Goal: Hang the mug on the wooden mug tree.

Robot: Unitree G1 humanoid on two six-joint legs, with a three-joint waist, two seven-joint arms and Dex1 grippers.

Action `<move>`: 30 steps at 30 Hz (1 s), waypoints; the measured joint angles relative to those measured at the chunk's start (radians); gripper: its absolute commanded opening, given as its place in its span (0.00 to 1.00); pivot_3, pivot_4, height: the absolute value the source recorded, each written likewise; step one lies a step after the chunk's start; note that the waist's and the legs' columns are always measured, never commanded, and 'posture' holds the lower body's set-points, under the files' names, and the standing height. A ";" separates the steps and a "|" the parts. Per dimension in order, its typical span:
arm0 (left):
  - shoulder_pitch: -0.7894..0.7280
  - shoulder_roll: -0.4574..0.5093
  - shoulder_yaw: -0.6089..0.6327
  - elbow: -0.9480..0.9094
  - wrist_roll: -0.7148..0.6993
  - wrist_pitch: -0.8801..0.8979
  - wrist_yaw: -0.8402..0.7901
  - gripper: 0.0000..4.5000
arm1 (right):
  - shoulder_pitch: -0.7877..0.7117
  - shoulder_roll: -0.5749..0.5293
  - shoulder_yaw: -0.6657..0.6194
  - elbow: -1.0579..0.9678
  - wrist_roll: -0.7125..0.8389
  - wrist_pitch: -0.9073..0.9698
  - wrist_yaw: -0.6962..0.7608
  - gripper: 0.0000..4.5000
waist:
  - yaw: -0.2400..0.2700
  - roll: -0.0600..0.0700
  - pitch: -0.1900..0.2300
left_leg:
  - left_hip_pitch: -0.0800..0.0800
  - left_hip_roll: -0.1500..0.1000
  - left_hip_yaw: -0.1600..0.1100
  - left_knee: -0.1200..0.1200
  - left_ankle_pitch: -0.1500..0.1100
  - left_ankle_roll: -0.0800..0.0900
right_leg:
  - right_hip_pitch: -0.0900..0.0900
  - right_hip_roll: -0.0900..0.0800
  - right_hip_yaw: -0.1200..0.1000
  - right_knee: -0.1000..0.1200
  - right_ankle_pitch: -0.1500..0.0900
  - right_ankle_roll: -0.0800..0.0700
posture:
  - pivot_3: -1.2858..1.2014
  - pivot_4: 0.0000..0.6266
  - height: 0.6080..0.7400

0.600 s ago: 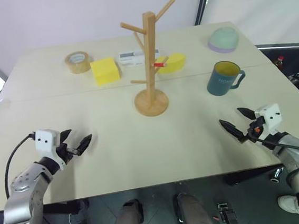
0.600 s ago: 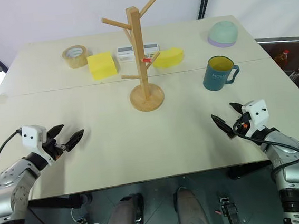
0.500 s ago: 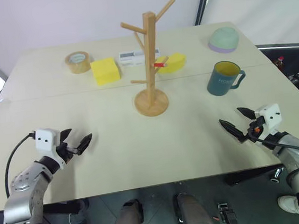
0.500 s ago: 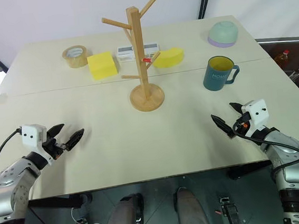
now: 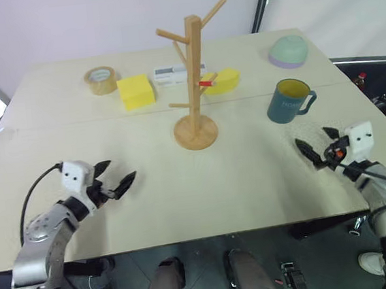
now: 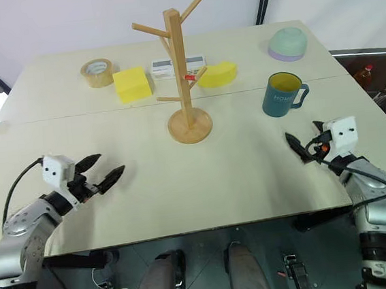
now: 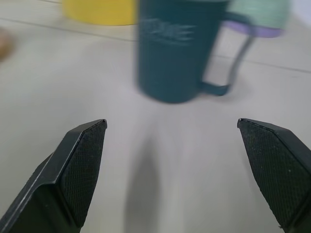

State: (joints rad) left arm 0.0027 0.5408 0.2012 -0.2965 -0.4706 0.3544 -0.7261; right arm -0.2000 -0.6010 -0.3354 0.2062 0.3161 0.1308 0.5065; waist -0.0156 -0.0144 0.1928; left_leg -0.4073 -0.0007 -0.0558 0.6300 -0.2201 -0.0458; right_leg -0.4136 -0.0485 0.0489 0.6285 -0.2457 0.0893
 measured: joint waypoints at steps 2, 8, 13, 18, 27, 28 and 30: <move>-0.018 0.007 -0.065 -0.055 -0.018 0.025 -0.040 1.00 | -0.076 0.003 0.001 0.080 -0.031 -0.006 -0.061 0.99 | -0.001 0.000 0.000 | 0.000 0.000 0.000 0.000 0.000 0.000 | 0.000 0.000 0.000 0.000 0.000 0.000 | 0.52 0.24 1.00; -0.099 0.007 -0.208 -0.176 -0.066 0.095 -0.098 1.00 | -0.259 0.006 0.007 0.298 -0.078 -0.046 -0.137 0.99 | -0.003 0.000 0.000 | 0.001 -0.001 -0.001 -0.001 0.000 0.000 | 0.000 0.003 0.000 0.001 0.000 0.000 | 0.52 0.24 1.00; -0.135 -0.002 -0.249 -0.181 -0.070 0.122 -0.087 1.00 | -0.399 0.006 0.033 0.541 -0.131 -0.096 -0.167 0.99 | -0.010 0.000 0.000 | 0.001 -0.001 0.000 0.000 0.000 0.001 | 0.000 0.003 0.000 0.002 0.000 0.000 | 0.52 0.24 1.00; -0.121 0.001 -0.256 -0.182 -0.070 0.123 -0.077 1.00 | -0.492 0.006 0.054 0.702 -0.162 -0.156 -0.178 0.99 | -0.023 0.000 0.000 | 0.001 -0.001 -0.001 0.000 0.000 0.001 | 0.001 0.003 0.000 0.002 0.000 0.001 | 0.52 0.24 1.00; -0.101 0.009 -0.255 -0.185 -0.070 0.121 -0.075 1.00 | -0.607 0.013 0.082 0.893 -0.196 -0.231 -0.173 0.99 | -0.032 0.000 0.000 | 0.003 -0.001 -0.001 0.000 0.000 0.001 | 0.002 0.003 0.001 0.003 0.000 0.001 | 0.52 0.24 1.00; -0.101 0.010 -0.255 -0.185 -0.070 0.121 -0.074 1.00 | -0.622 0.013 0.084 0.910 -0.197 -0.240 -0.176 0.99 | -0.031 0.000 0.000 | 0.003 -0.001 -0.001 0.000 0.000 0.001 | 0.002 0.003 0.001 0.003 0.000 0.001 | 0.52 0.24 1.00; -0.101 0.009 -0.255 -0.185 -0.070 0.120 -0.074 1.00 | -0.646 0.014 0.087 0.937 -0.202 -0.250 -0.177 0.99 | -0.031 0.000 0.000 | 0.003 -0.001 -0.001 0.000 0.000 0.001 | 0.002 0.003 0.001 0.003 0.000 0.001 | 0.52 0.24 1.00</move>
State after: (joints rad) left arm -0.0981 0.5502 -0.0537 -0.4812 -0.5403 0.4747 -0.7998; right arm -0.8461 -0.5872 -0.2483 1.1430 0.1137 -0.1188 0.3296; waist -0.0463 -0.0141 0.1929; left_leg -0.4044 -0.0019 -0.0568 0.6296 -0.2198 -0.0452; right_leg -0.4113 -0.0456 0.0496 0.6310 -0.2456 0.0899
